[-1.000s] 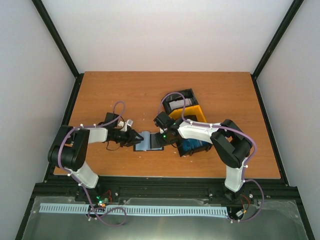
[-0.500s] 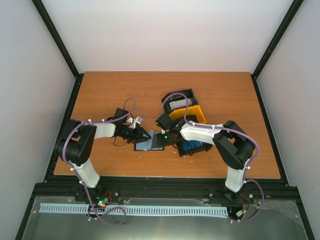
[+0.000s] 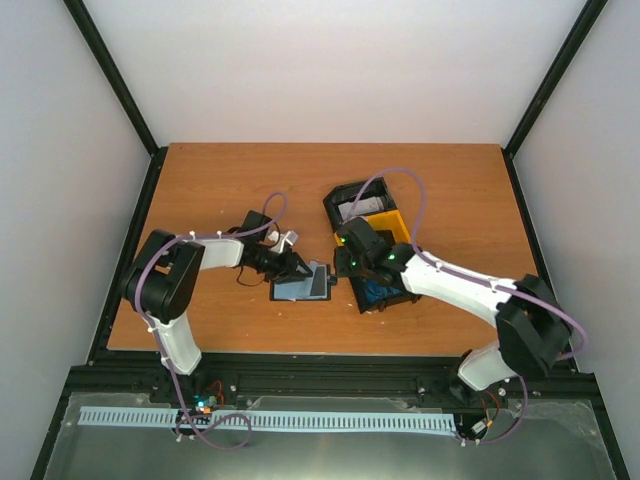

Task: Put the credit cards into the card holder
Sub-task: Turn over the card slot at the center of the board.

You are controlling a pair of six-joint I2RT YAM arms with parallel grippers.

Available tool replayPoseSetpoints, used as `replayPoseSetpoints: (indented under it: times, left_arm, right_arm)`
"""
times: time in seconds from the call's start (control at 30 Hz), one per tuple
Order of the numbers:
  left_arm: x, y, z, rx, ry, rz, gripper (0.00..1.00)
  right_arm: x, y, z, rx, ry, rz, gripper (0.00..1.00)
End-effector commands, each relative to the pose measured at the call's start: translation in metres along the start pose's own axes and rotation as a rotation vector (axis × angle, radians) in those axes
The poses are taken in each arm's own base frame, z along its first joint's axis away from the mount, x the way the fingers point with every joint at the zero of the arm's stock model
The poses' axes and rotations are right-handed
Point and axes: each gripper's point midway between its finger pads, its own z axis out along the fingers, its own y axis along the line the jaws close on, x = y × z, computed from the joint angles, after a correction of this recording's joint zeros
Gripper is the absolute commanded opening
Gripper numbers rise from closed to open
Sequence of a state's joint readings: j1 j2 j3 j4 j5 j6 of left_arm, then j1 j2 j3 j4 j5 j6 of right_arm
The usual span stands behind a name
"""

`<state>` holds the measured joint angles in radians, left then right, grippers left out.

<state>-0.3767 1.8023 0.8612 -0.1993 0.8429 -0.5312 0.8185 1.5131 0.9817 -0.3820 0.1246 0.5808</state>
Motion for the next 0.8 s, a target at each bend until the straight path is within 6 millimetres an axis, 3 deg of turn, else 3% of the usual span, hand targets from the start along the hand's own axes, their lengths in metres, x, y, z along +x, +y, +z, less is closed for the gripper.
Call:
replayPoseSetpoints:
  times: [0.0, 0.17, 0.3, 0.53, 0.77]
  left_arm:
    - [0.000, -0.021, 0.011, 0.032, 0.043, 0.085, 0.34]
    - [0.017, -0.035, 0.034, 0.033, 0.124, 0.176, 0.33]
    - [0.024, -0.054, 0.040, 0.069, 0.154, 0.259, 0.33]
    - [0.022, -0.097, 0.017, 0.161, 0.097, 0.401, 0.35]
    - [0.036, -0.112, 0.001, 0.223, 0.080, 0.461, 0.38]
  right_arm:
    - [-0.027, -0.013, -0.028, 0.045, -0.150, 0.065, 0.34]
    - [-0.022, -0.020, -0.034, 0.063, -0.152, 0.088, 0.34]
    - [-0.015, -0.029, -0.036, 0.082, -0.149, 0.113, 0.34]
    - [-0.013, -0.035, -0.049, 0.075, -0.190, 0.142, 0.36]
    - [-0.005, -0.029, -0.045, 0.035, -0.154, 0.155, 0.34]
